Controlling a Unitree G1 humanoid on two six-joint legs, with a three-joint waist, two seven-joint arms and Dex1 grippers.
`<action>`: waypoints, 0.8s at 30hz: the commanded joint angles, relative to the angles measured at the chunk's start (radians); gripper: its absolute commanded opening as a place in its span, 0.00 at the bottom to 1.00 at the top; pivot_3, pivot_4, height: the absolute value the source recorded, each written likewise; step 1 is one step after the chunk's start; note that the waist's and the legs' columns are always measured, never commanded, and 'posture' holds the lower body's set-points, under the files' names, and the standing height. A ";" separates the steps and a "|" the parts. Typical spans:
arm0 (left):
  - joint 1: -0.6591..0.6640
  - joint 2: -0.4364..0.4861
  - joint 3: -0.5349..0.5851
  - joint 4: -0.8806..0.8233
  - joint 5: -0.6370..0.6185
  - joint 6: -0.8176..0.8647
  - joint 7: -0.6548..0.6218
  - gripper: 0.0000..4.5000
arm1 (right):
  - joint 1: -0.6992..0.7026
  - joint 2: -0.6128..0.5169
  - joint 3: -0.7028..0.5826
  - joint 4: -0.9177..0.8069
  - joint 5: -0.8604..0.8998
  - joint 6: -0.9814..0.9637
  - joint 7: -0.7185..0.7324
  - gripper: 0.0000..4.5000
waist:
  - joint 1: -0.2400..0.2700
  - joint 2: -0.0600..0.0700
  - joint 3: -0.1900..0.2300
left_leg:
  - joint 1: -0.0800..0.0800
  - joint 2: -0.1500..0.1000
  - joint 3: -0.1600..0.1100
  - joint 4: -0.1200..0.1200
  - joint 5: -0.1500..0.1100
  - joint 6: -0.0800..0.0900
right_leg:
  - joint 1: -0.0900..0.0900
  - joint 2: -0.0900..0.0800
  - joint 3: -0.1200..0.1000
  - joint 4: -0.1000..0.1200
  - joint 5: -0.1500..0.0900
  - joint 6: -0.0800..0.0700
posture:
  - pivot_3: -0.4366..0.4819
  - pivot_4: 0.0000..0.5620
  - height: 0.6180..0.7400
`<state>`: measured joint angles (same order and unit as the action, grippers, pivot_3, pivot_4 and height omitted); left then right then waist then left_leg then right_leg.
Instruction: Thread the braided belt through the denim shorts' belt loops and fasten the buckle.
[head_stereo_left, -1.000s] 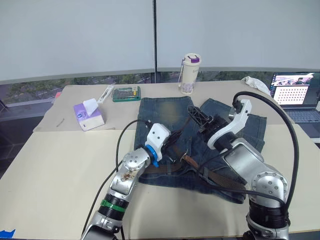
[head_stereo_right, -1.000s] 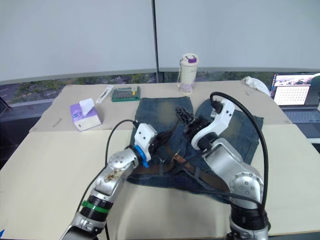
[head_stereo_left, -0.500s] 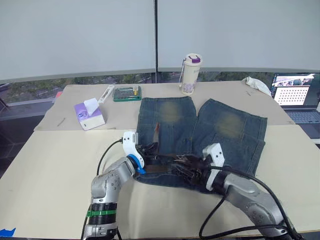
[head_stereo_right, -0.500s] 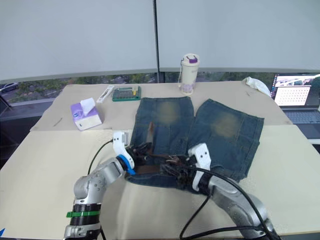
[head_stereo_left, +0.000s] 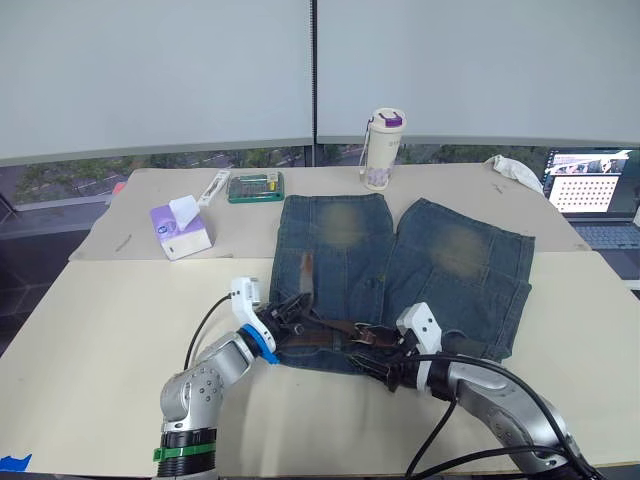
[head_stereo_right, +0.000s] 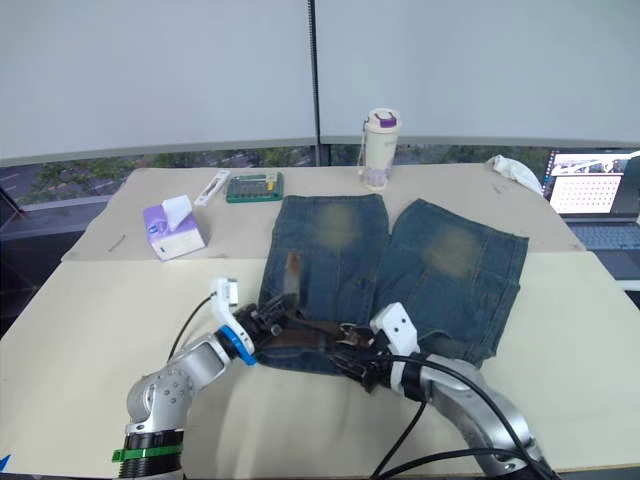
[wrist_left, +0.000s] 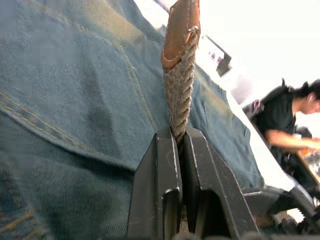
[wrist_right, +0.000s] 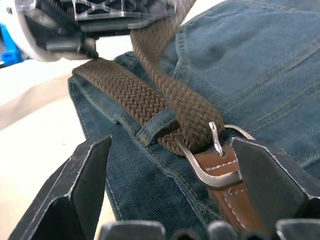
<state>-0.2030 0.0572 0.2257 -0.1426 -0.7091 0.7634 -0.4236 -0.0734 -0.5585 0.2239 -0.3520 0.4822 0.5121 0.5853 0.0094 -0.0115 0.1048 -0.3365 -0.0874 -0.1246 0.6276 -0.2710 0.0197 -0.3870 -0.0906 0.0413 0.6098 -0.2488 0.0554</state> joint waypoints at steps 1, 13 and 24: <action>-0.005 -0.008 0.079 -0.006 -0.035 -0.064 0.047 0.00 | 0.009 -0.006 0.030 0.050 -0.033 0.016 0.052 0.93 | 0.000 0.000 0.000 | 0.000 0.000 0.000 0.000 0.000 0.000 | 0.000 0.000 0.000 0.000 0.000 0.000 | 0.48 0.27 1.00; 0.034 0.047 -0.011 -0.008 0.010 -0.084 0.022 0.00 | -0.072 0.049 -0.065 0.038 0.028 0.050 0.130 0.93 | 0.001 -0.002 -0.001 | 0.000 0.000 0.000 0.000 -0.001 0.000 | 0.000 0.000 0.000 0.000 0.000 0.000 | 0.48 0.27 1.00; 0.039 0.064 -0.033 0.007 0.015 -0.114 0.010 0.00 | -0.172 0.011 -0.071 0.139 -0.066 0.003 0.187 0.12 | 0.002 -0.002 0.000 | -0.001 0.000 0.000 0.000 -0.001 0.000 | -0.001 -0.001 0.000 0.000 0.000 -0.001 | 0.48 0.27 1.00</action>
<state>-0.1571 0.1114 0.1924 -0.1170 -0.6971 0.6772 -0.4052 -0.2228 -0.5382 0.1498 -0.2152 0.4455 0.5552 0.7608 0.0119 -0.0133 0.1043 -0.3373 -0.0879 -0.1246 0.6273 -0.2718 0.0197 -0.3877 -0.0918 0.0415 0.6095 -0.2485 0.0547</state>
